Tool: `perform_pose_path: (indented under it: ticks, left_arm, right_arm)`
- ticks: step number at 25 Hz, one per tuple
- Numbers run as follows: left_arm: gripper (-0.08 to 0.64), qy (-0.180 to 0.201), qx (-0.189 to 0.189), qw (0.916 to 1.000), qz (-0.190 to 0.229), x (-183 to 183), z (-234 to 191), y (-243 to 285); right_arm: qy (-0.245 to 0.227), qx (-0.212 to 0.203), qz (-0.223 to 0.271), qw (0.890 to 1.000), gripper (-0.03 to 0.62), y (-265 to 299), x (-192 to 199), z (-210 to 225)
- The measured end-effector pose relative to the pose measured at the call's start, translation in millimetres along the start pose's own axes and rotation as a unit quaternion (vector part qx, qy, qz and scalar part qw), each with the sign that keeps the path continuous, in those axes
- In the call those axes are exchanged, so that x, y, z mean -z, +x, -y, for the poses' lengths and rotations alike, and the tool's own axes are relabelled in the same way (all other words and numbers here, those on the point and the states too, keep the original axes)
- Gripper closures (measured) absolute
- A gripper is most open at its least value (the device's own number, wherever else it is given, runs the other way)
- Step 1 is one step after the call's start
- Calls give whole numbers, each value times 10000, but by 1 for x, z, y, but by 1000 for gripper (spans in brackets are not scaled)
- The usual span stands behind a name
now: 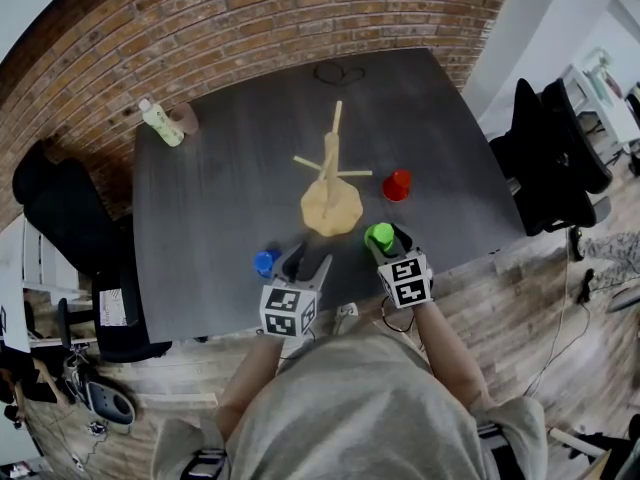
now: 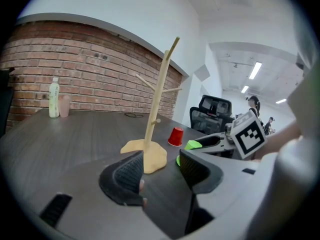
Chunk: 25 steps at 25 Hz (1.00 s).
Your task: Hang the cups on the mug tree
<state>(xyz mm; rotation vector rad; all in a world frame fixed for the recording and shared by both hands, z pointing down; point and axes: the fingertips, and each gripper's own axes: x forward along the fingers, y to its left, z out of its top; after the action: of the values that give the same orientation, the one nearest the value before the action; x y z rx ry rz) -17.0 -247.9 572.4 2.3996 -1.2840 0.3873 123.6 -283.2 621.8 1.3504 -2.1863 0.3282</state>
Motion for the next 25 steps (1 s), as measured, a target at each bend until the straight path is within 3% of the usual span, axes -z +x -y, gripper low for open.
perform_pose_path:
  ticks: [25]
  left_arm:
    - [344, -81, -11, 9997, 221, -7, 7, -12]
  right_arm:
    - [-155, -200, 1005, 9946, 356, -63, -123, -14]
